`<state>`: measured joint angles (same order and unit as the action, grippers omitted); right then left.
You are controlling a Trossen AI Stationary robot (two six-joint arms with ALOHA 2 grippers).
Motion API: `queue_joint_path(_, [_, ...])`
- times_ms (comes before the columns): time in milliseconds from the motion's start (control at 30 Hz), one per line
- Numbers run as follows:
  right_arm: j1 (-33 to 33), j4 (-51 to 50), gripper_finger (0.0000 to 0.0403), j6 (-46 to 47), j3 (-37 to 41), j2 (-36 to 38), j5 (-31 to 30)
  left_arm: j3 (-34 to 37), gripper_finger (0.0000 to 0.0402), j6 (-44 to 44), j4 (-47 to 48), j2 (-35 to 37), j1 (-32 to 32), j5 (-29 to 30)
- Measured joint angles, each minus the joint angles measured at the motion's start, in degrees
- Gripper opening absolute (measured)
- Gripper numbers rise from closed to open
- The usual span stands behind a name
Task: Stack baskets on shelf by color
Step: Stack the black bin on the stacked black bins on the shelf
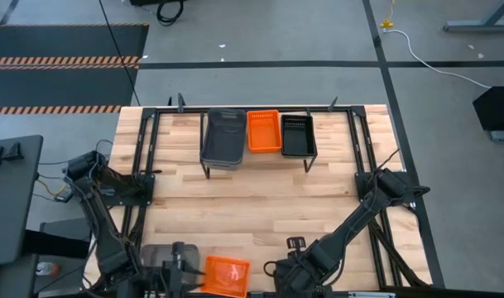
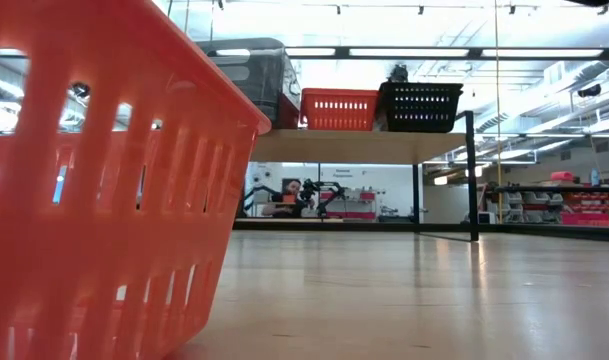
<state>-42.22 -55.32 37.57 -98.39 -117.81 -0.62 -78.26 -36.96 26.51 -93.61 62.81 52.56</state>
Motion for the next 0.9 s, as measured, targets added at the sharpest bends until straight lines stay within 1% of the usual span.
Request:
queue_joint_path(200, [-1.43, -0.36, 0.0173, -1.79, 0.02, -1.81, -3.67, 0.0, 0.0117, 3.42, -4.12, -3.55, -1.78, -10.4])
queue_joint_path(300, [-1.68, -1.19, 0.0173, -1.76, 0.06, -2.32, -5.22, 0.07, 0.0117, 4.69, -3.83, -5.29, -2.85, -14.11])
queue_joint_path(533, [-2.06, -1.68, 0.0173, -1.81, 0.15, -3.25, -8.46, 0.04, 0.0117, 4.37, -3.25, -7.86, -6.16, -19.43])
queue_joint_path(600, [-2.06, -1.66, 0.0173, -2.3, 0.27, -3.7, -9.64, 0.03, 0.0117, 4.29, -2.34, -8.48, -7.03, -20.0])
queue_joint_path(733, [-2.18, -2.12, 0.0173, -4.8, 0.34, -5.11, -10.9, 0.02, 0.0117, 4.21, -0.11, -10.33, -9.2, -21.3])
queue_joint_path(900, [-1.92, -2.22, 0.0173, -7.13, 0.48, -5.82, -12.27, 0.05, 0.0117, 4.17, 0.55, -12.29, -12.56, -25.29])
